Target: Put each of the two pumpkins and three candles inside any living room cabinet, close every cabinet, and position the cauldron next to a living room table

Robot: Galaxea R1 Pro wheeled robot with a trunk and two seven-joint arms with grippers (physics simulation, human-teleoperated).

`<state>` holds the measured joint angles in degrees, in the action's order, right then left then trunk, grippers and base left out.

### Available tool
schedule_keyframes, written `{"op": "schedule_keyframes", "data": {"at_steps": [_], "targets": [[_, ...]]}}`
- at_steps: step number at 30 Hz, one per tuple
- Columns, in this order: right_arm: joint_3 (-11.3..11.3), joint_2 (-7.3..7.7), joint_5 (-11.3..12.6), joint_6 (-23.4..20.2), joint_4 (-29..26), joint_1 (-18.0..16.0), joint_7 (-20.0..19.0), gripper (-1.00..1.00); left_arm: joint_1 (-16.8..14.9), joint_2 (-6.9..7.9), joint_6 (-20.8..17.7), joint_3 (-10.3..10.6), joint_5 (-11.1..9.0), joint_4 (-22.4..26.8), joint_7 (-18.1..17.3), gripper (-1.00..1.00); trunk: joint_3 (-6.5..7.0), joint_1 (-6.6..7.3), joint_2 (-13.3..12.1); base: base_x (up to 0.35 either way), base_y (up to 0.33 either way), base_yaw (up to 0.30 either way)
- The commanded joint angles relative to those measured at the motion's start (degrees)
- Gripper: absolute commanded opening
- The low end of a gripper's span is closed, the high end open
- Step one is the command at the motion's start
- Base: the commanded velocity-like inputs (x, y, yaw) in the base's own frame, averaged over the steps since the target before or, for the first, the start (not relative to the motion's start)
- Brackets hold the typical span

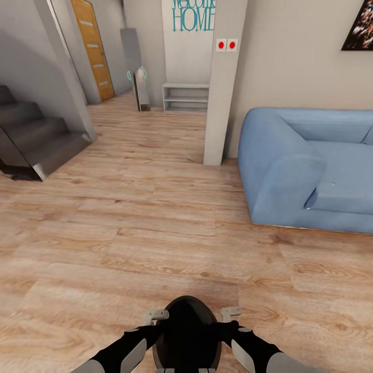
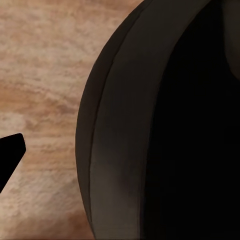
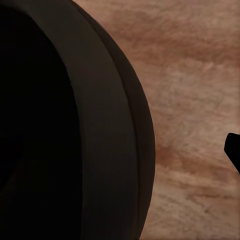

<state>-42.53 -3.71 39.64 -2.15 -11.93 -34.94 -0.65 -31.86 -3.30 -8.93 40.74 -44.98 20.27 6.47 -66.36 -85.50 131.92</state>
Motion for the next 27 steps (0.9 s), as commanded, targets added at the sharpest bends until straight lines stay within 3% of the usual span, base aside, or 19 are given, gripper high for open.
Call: {"op": "schedule_keyframes", "data": {"at_steps": [1,7,27], "targets": [[-0.18,0.01,0.26,-0.16,-0.02,-0.04,-0.06,1.0,-0.04,0.05,-0.13,0.48,-0.55,0.11,0.47,1.0,-0.22,-0.21,0.43,0.0,0.0,0.0],[-0.16,0.01,0.26,-0.18,-0.02,-0.04,-0.11,1.0,-0.04,0.05,-0.12,0.48,-0.55,0.12,0.47,1.0,-1.3,-1.53,2.84,0.0,0.0,0.0],[-0.12,0.07,0.26,0.21,0.07,-0.04,-0.05,1.0,-0.04,0.13,0.51,0.48,-0.58,0.13,0.47,1.0,-1.3,-1.53,2.84,0.0,0.0,0.0]]}}
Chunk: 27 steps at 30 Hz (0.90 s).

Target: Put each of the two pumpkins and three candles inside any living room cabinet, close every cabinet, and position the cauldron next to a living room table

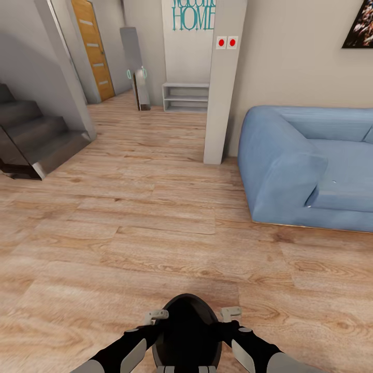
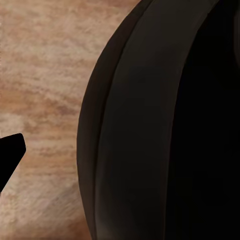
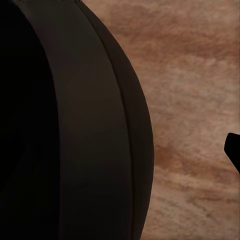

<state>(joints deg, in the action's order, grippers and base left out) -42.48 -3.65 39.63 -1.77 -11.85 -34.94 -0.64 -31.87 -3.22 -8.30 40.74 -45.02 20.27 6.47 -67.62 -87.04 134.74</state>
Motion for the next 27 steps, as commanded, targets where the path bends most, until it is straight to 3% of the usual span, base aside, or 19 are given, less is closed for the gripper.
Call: {"op": "schedule_keyframes", "data": {"at_steps": [1,2,5,6,27], "targets": [[-0.17,0.03,0.27,-0.17,-0.02,-0.04,-0.07,1.0,-0.04,0.05,0.12,0.48,-0.56,0.11,0.47,1.0,-0.04,0.01,0.02,0.0,0.0,0.0],[-0.16,0.03,0.27,-0.16,-0.02,-0.04,-0.07,-1.0,-0.04,0.05,0.21,0.48,-0.57,0.11,0.47,1.0,-0.04,0.01,0.02,0.0,0.0,0.0],[-0.15,0.04,0.27,-0.16,-0.02,-0.04,-0.06,-1.0,-0.04,0.06,0.49,0.48,-0.59,0.12,0.47,1.0,-0.04,0.01,0.02,0.0,0.0,0.0],[-0.15,0.04,0.27,-0.16,-0.02,-0.04,-0.06,-1.0,-0.04,0.06,0.54,0.48,-0.59,0.12,0.47,-1.0,-0.04,0.01,0.02,0.0,0.0,0.0],[-0.15,0.05,0.27,-0.16,-0.02,-0.04,-0.06,-1.0,-0.04,0.15,0.66,0.45,-0.51,0.13,0.48,-1.0,-0.04,0.01,0.02,0.0,0.0,0.0]]}}
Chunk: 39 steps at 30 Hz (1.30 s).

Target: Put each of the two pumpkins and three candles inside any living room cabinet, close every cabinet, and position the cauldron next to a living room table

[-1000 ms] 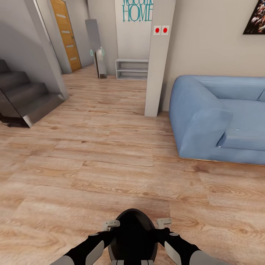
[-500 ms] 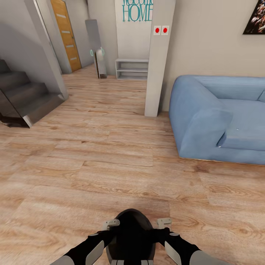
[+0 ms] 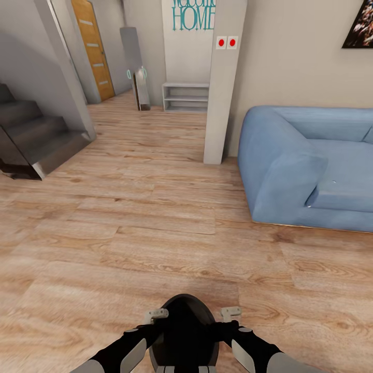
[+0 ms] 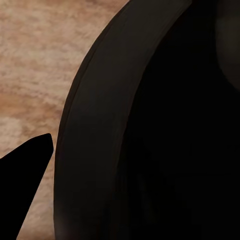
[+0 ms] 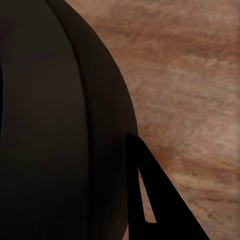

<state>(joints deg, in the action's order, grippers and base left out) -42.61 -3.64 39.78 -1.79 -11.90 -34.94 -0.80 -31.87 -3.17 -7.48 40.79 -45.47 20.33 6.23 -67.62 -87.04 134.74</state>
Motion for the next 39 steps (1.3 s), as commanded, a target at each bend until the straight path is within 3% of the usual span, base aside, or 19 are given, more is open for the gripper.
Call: {"op": "schedule_keyframes", "data": {"at_steps": [1,7,18,23,39], "targets": [[-0.02,0.03,0.12,-0.14,0.03,-0.04,0.1,-1.0,-0.03,0.09,-0.17,0.41,-0.06,0.06,0.72,-1.0,-0.04,0.01,0.02,0.0,0.0,0.0],[-0.02,0.03,0.12,-0.14,0.03,-0.04,0.1,-1.0,-0.04,0.09,-0.2,0.43,-0.06,0.06,0.72,-1.0,-0.04,0.01,0.02,0.0,0.0,0.0],[-0.02,0.03,0.12,-0.07,0.03,-0.04,0.1,-1.0,-0.03,0.02,-0.19,0.43,-0.14,0.06,0.71,-1.0,1.93,2.42,-4.4,0.0,0.0,0.0],[-0.02,0.03,0.12,-0.06,0.03,-0.04,0.1,-1.0,-0.03,0.08,-0.17,0.43,-0.12,0.06,0.71,-1.0,1.93,2.42,-4.4,0.0,0.0,0.0],[0.0,0.12,0.12,1.48,-0.01,-0.04,0.1,-1.0,-0.03,0.09,-0.17,0.43,-0.06,0.06,0.71,-1.0,4.81,5.94,-10.81,0.0,0.0,0.0]]}}
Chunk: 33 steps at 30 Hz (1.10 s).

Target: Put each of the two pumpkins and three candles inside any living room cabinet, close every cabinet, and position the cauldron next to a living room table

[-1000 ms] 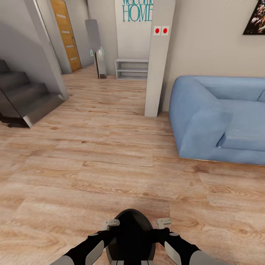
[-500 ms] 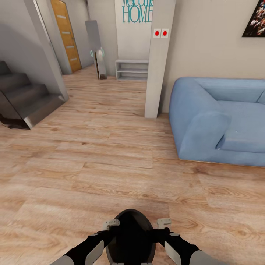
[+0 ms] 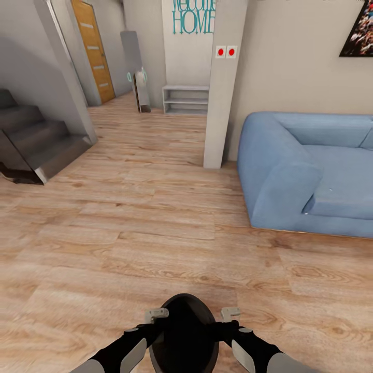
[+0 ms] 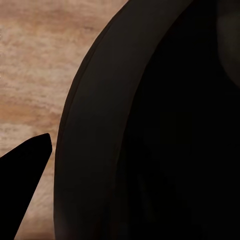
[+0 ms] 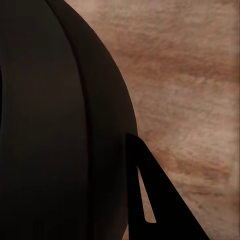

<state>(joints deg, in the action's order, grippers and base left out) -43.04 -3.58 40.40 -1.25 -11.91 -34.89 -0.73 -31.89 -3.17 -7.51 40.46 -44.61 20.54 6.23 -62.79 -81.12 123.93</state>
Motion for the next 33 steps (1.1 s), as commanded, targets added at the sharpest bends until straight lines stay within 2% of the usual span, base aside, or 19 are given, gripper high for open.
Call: {"op": "schedule_keyframes", "data": {"at_steps": [1,33], "targets": [[0.43,0.06,-0.5,0.95,-0.02,-0.09,0.02,-1.0,-0.02,0.08,-0.14,0.76,-0.92,-0.15,0.72,-1.0,0.15,0.24,-0.4,0.0,0.0,0.0],[0.59,0.06,-0.47,0.98,-0.05,-0.09,0.11,-1.0,-0.02,0.08,-0.13,0.76,-0.94,-0.15,0.72,-1.0,5.9,7.27,-13.23,0.0,0.0,0.0]]}}
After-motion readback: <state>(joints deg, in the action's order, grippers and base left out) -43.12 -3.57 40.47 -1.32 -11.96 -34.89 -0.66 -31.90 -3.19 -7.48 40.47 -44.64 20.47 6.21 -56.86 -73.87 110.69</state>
